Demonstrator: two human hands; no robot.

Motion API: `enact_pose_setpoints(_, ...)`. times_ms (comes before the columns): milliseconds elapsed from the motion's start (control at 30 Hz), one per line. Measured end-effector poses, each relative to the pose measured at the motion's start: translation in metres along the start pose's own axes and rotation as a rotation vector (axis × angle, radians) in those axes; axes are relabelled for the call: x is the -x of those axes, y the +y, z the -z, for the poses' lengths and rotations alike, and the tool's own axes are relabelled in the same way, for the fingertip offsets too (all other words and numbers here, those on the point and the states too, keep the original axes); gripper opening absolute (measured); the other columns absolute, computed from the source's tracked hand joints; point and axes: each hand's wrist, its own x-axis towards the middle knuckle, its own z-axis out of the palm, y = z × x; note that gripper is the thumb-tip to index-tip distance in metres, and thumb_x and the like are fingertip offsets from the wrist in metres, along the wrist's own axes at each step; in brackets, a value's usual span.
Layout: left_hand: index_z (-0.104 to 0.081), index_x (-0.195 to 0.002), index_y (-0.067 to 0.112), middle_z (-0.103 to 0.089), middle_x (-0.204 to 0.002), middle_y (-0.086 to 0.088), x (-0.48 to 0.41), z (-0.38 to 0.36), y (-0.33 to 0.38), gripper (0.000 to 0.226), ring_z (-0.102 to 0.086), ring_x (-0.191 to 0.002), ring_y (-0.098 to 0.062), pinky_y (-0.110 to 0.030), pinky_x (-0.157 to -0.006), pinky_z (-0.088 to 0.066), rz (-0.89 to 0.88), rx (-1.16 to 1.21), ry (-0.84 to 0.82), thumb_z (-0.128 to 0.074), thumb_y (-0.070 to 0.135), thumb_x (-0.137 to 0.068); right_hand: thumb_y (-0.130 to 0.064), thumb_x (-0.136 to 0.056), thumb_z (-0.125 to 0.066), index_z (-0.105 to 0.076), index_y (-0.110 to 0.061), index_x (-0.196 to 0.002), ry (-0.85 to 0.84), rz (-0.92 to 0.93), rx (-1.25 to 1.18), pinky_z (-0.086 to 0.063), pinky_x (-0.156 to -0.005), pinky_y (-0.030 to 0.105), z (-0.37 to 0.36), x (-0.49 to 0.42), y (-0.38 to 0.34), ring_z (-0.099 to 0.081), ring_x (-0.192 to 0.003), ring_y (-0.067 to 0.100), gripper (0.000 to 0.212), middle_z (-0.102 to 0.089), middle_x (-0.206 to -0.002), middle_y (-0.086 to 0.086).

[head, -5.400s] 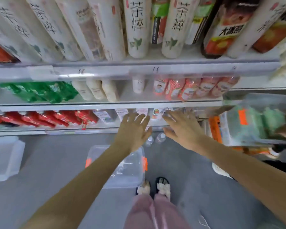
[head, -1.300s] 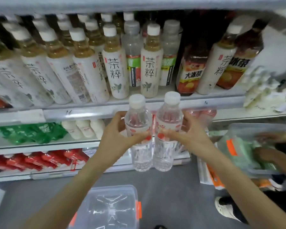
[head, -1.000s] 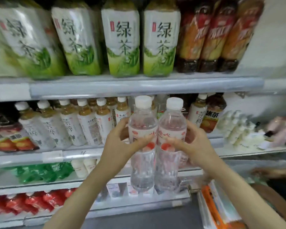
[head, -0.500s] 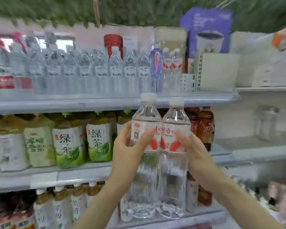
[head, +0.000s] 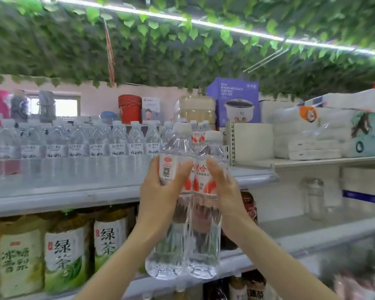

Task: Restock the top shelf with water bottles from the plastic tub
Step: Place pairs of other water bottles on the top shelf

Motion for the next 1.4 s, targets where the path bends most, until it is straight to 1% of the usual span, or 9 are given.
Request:
enact_pose_setpoints(133,-0.055,-0.091,0.029,-0.065,-0.069,0.011,-0.016,-0.003,0.0,0.046,-0.066,-0.069,-0.011,-0.03,-0.069,-0.056,-0.035,-0.008,0.024,-0.06,0.064,-0.061,-0.082,-0.043,-0.065,-0.043,-0.017,-0.139,0.03,0.041,0.077,-0.055,-0.082,0.028,-0.002,-0.018,-0.003,-0.066,-0.1,0.009,0.118,-0.067,-0.114,0.001)
enact_pose_setpoints(367,-0.057,-0.098,0.028,-0.065,-0.067,0.014,-0.047,-0.017,-0.017,0.055,-0.065,-0.068,-0.006,-0.03,-0.071,-0.055,-0.068,-0.008,0.075,-0.059,0.067,-0.06,-0.087,-0.039,-0.06,-0.034,-0.02,-0.143,0.058,0.064,0.085,-0.043,-0.101,0.047,0.005,-0.059,0.01,-0.053,-0.119,0.024,0.127,-0.054,-0.131,0.008)
enact_pose_setpoints(600,-0.053,-0.089,0.035,-0.066,-0.072,0.019,-0.091,-0.044,-0.045,0.039,-0.068,-0.077,-0.012,-0.037,-0.071,-0.058,-0.065,-0.001,0.097,-0.058,0.064,-0.063,-0.06,-0.071,-0.066,-0.051,-0.016,-0.129,-0.052,0.14,0.004,-0.057,-0.068,0.024,0.028,-0.12,0.023,-0.07,-0.08,0.01,0.075,-0.069,-0.097,0.001)
enact_pose_setpoints(767,-0.057,-0.091,0.03,-0.065,-0.067,0.012,-0.128,-0.068,-0.064,0.029,-0.067,-0.071,-0.009,-0.032,-0.062,-0.059,-0.067,0.097,0.194,-0.06,0.052,-0.073,-0.07,-0.067,-0.058,-0.061,-0.016,-0.113,-0.103,0.162,0.064,-0.046,-0.087,0.039,0.047,-0.19,0.027,-0.059,-0.076,0.018,0.071,-0.059,-0.082,0.009)
enact_pose_setpoints(900,-0.057,-0.104,0.011,-0.063,-0.077,0.0,-0.156,-0.079,-0.078,0.042,-0.066,-0.069,-0.015,-0.026,-0.053,-0.054,-0.081,0.241,0.316,-0.061,0.046,-0.081,-0.074,-0.056,-0.064,-0.06,-0.009,-0.119,-0.129,0.117,-0.03,-0.052,-0.089,0.052,0.078,-0.257,0.022,-0.061,-0.101,0.04,0.09,-0.059,-0.107,0.022)
enact_pose_setpoints(1000,-0.058,-0.101,0.008,-0.064,-0.088,-0.008,-0.176,-0.082,-0.093,0.047,-0.066,-0.078,-0.021,-0.031,-0.058,-0.056,-0.067,0.274,0.393,-0.061,0.051,-0.082,-0.078,-0.046,-0.07,-0.06,-0.011,-0.114,-0.185,0.116,-0.124,-0.055,-0.083,0.047,0.103,-0.309,0.022,-0.065,-0.097,0.027,0.097,-0.06,-0.102,0.01)
enact_pose_setpoints(1100,-0.053,-0.077,0.018,-0.062,-0.087,-0.009,-0.193,-0.085,-0.105,0.035,-0.065,-0.076,-0.021,-0.027,-0.052,-0.054,-0.018,0.341,0.447,-0.051,0.051,-0.088,-0.068,-0.076,-0.056,-0.056,-0.012,-0.115,-0.308,0.167,-0.154,-0.056,-0.07,0.035,0.116,-0.348,0.03,-0.068,-0.083,0.016,0.068,-0.068,-0.089,0.001)
enact_pose_setpoints(1233,-0.05,-0.067,0.022,-0.064,-0.073,-0.002,-0.209,-0.09,-0.111,0.039,-0.064,-0.06,-0.014,-0.024,-0.048,-0.052,0.031,0.433,0.515,-0.05,0.057,-0.085,-0.06,-0.081,-0.055,-0.048,-0.011,-0.13,-0.319,0.168,-0.014,-0.057,-0.068,0.031,0.116,-0.375,0.055,-0.059,-0.089,0.026,0.07,-0.055,-0.089,0.013)
enact_pose_setpoints(1400,-0.054,-0.077,0.022,-0.065,-0.087,-0.005,-0.224,-0.087,-0.123,0.037,-0.065,-0.078,-0.02,-0.027,-0.053,-0.057,0.026,0.4,0.543,-0.05,0.058,-0.085,-0.038,-0.095,-0.042,-0.051,-0.004,-0.095,-0.409,0.043,0.19,-0.048,-0.067,0.013,0.11,-0.388,0.097,-0.059,-0.077,0.007,0.035,-0.054,-0.082,0.003)
